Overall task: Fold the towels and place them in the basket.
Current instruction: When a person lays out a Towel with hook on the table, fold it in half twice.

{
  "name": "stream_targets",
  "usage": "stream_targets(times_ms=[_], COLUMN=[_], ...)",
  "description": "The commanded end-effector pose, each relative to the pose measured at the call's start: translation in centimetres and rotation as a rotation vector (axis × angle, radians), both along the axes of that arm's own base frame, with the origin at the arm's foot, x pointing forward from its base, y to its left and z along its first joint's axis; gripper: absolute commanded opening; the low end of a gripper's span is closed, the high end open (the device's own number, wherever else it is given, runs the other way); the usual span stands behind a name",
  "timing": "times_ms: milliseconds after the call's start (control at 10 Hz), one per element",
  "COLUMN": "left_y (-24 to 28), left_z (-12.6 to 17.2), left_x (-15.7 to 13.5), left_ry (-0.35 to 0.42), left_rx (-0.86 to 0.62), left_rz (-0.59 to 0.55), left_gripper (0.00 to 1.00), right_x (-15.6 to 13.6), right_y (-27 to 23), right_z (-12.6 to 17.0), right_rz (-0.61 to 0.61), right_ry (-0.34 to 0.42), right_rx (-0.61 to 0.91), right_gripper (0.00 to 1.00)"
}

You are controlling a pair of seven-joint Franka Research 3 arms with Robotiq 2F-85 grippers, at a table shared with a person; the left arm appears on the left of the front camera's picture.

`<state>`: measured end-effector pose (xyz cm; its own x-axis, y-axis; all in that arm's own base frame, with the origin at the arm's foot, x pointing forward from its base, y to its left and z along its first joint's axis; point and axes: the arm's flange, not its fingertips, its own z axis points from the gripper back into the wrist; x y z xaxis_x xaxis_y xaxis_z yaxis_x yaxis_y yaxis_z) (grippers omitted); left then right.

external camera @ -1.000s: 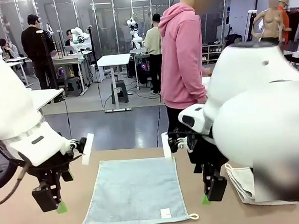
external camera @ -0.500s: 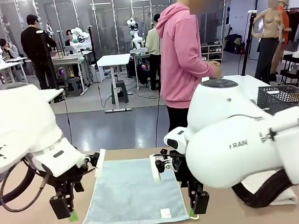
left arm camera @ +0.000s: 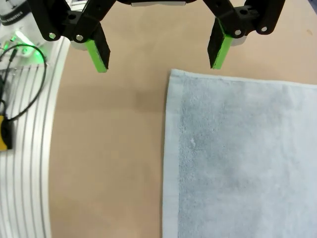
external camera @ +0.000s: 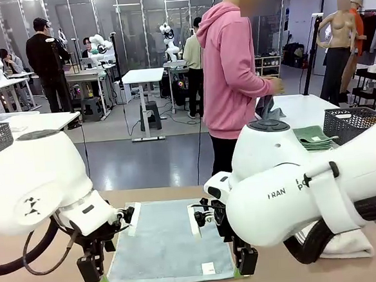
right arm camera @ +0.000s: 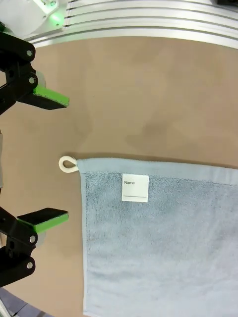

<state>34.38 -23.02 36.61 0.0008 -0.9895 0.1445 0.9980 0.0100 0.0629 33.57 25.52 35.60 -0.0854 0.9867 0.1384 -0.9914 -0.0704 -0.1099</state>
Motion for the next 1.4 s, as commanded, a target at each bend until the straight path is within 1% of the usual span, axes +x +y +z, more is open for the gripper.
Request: stream_targets(times_ms=[0,200,300,400,700,1000,1300], left_y=[1.2,1.1,1.1,1.0,1.2,1.8,1.9], left_z=[-2.6,-3.8,-4.4,-5.0,-6.2,-7.4,-7.6], left_x=[-1.9,-1.9,-1.9,-1.8,-1.5,-1.2,-1.3], left_ry=[-0.036,-0.033,-0.031,-0.034,-0.045,-0.022,-0.002], left_rx=[-0.034,-0.015,-0.029,-0.024,-0.002,0.023,0.023], left_rz=[-0.042,-0.033,-0.028,-0.023,-0.02,-0.003,0.001], left_gripper=[1.0,1.0,1.0,1.0,1.0,1.0,1.0], right_x=[0.0,0.8,1.1,1.5,2.2,2.6,3.1], right_y=[-0.7,-0.4,-0.3,-0.2,0.1,0.2,0.1], right_z=[-2.4,-4.0,-4.8,-5.2,-5.9,-6.2,-6.7], right_rz=[0.031,0.013,-0.003,-0.02,-0.029,-0.037,-0.045], right_ry=[0.023,0.046,0.059,0.061,0.073,0.079,0.1], right_rx=[0.009,-0.007,-0.011,-0.003,-0.009,-0.007,-0.014], right_gripper=[1.0,1.0,1.0,1.0,1.0,1.0,1.0])
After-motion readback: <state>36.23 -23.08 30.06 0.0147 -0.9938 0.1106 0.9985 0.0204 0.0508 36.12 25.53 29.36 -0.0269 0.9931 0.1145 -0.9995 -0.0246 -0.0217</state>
